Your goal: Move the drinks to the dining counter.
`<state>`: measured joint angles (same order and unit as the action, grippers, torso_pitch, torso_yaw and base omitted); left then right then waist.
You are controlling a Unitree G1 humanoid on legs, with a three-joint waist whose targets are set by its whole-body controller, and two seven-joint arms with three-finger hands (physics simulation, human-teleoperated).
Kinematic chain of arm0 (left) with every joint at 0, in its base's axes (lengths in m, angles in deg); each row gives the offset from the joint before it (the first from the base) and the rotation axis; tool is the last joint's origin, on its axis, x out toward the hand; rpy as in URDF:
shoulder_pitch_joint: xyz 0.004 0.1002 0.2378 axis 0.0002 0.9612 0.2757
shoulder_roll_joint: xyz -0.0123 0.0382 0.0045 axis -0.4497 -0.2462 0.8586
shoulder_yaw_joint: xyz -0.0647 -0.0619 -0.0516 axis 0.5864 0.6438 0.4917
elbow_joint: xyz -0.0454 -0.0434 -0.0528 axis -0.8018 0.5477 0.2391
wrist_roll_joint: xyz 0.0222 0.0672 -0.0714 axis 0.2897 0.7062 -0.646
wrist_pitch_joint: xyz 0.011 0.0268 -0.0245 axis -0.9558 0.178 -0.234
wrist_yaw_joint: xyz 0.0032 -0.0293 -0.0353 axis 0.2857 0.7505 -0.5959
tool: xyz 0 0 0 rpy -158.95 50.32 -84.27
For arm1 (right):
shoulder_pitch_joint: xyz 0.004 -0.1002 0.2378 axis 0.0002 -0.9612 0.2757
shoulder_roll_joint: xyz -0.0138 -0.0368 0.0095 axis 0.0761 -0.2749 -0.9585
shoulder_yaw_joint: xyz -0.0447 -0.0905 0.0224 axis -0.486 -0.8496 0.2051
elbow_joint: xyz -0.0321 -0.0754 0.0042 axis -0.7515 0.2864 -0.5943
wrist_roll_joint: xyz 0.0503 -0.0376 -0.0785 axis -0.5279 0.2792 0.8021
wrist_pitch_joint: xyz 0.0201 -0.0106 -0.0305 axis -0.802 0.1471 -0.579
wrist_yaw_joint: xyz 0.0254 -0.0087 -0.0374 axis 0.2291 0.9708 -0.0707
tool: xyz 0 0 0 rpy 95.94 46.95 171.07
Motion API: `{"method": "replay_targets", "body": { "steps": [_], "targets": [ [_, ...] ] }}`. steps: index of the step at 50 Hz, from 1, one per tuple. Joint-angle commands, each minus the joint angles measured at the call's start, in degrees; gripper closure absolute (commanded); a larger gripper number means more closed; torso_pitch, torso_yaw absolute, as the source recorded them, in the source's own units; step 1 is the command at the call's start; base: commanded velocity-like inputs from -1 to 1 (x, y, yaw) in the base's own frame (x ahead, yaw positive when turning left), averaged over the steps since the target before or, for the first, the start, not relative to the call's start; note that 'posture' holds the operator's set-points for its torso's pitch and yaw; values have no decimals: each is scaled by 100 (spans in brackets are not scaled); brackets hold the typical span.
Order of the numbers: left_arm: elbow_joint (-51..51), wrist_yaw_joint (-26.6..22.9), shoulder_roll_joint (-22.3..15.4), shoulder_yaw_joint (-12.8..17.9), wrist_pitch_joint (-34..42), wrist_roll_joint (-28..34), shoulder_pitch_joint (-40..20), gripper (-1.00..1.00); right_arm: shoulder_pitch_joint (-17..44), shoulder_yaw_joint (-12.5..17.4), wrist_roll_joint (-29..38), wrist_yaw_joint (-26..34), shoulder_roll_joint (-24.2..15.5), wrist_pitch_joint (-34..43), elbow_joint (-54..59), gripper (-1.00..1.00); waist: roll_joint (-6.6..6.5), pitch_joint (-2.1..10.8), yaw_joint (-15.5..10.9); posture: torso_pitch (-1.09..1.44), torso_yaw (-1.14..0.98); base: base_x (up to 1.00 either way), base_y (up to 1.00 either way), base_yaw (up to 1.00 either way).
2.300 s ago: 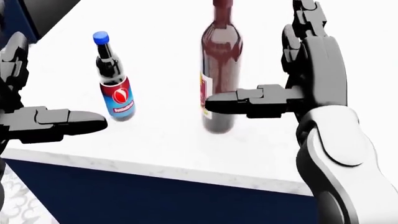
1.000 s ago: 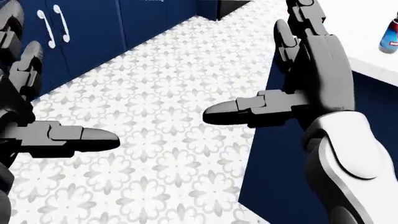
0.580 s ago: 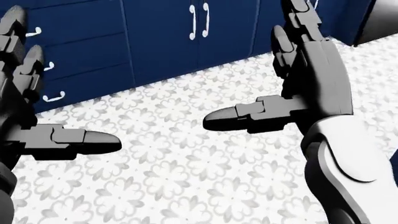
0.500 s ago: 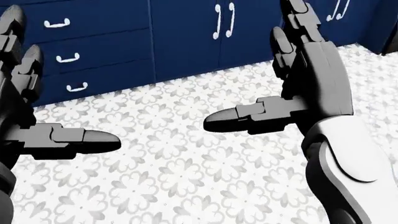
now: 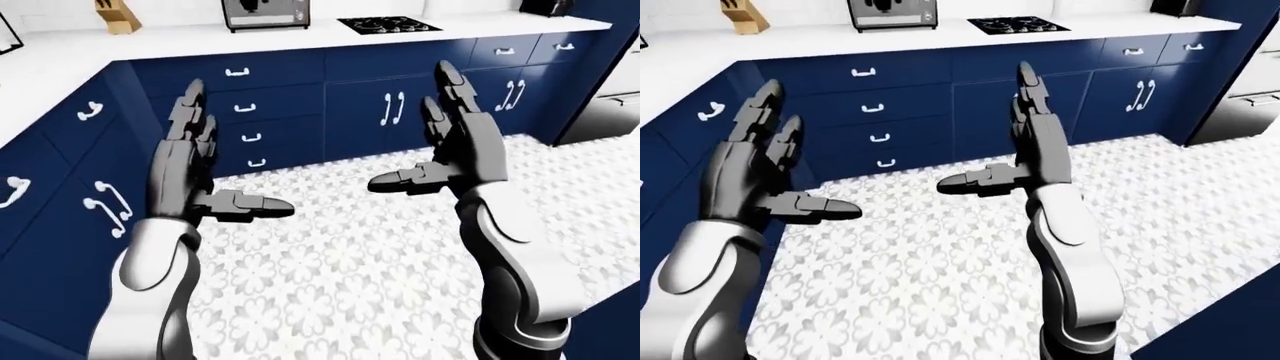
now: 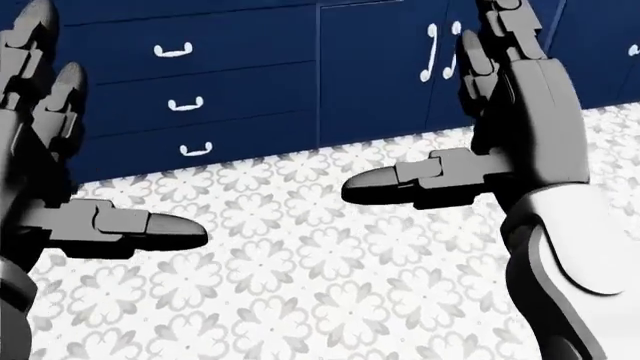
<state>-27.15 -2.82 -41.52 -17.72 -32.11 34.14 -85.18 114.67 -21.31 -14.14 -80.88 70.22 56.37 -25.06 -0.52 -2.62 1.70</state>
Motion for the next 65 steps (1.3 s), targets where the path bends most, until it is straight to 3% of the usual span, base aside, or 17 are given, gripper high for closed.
{"method": "replay_targets", "body": {
  "steps": [1, 4, 6, 14, 17, 20, 24, 28, 31, 32, 34, 40, 44, 46, 54, 59, 65],
  "targets": [
    [-44, 25, -44, 44, -142, 38, -82, -100, 99, -6, 11, 43, 1, -151, -57, -100, 16, 37, 1, 0, 0, 83, 0, 0],
    [-66, 22, -45, 35, -120, 44, -81, -100, 100, 0, 20, 56, 17, -152, -59, -100, -530, 194, -63, 0, 0, 83, 0, 0],
    [-59, 19, -45, 35, -117, 49, -92, -100, 97, 1, 24, 60, 24, -151, -67, -100, -395, -21, -59, 0, 0, 83, 0, 0],
    [-79, 2, -44, 32, -100, 64, -94, -100, 97, 4, 41, 68, 36, -155, -72, -100, -127, 161, -371, 0, 0, 83, 0, 0],
    [-60, 4, -35, 20, -134, 77, -78, -100, 84, 29, 27, 67, 37, -175, -69, -100, 287, 287, -329, 0, 0, 83, 0, 0],
    [-75, 3, -27, 21, -131, 82, -60, -100, 67, 21, 22, 60, 43, -182, -80, -100, 323, -90, -245, 0, 0, 83, 0, 0],
    [-88, -1, -27, 26, -119, 85, -68, -100, 59, 31, -5, 38, 64, -204, -58, -100, 291, 48, -118, 0, 0, 72, 0, 0],
    [-15, 0, -18, 21, -197, 91, -66, -100, 83, 45, -49, 16, 62, -176, -72, -100, 107, 147, -75, 0, 0, 47, 0, 0],
    [-9, -4, -20, 23, -208, 91, -64, -100, 68, 37, -112, 9, 77, -144, -112, -100, -721, 431, -359, 0, 0, 5, 0, 45],
    [-20, -2, -22, 30, -193, 89, -71, -100, 64, -2, -107, 11, 65, -118, -136, -100, -435, 75, -341, 0, 0, 0, 0, 100],
    [-41, -6, -31, 48, -172, 78, -79, -100, 79, 11, -154, 12, 85, -80, -181, -100, -354, 293, -467, 0, 0, 0, 0, 100],
    [-113, 10, -50, 64, -65, 55, -130, -100, 101, 2, -210, 12, 65, -43, -214, -100, 15, 170, -368, 0, 0, 0, 0, 100],
    [-115, 13, -60, 77, -58, 40, -142, -100, 102, -20, -210, 20, 65, -40, -225, -100, 703, 374, -257, 0, 0, 0, 0, 100],
    [-140, 16, -64, 76, -35, 36, -143, -100, 96, -31, -201, 33, 61, -50, -221, -100, 468, 136, -211, 0, 0, 0, 0, 100],
    [-79, 16, -75, 50, -87, 51, -151, -100, 89, -29, -183, 61, 70, -39, -224, -100, 92, 165, -240, 0, 0, 0, 0, 100],
    [-131, 14, -91, 39, 22, 66, -235, -100, 83, 27, -197, 87, 43, -17, -238, -100, -550, 383, -299, 0, 0, 0, 0, 100],
    [-289, 20, -114, 13, 284, 77, -401, -100, 120, 67, -251, 57, 6, 58, -285, -100, -42, 215, -447, 0, 0, 0, 0, 100]
  ]
}}
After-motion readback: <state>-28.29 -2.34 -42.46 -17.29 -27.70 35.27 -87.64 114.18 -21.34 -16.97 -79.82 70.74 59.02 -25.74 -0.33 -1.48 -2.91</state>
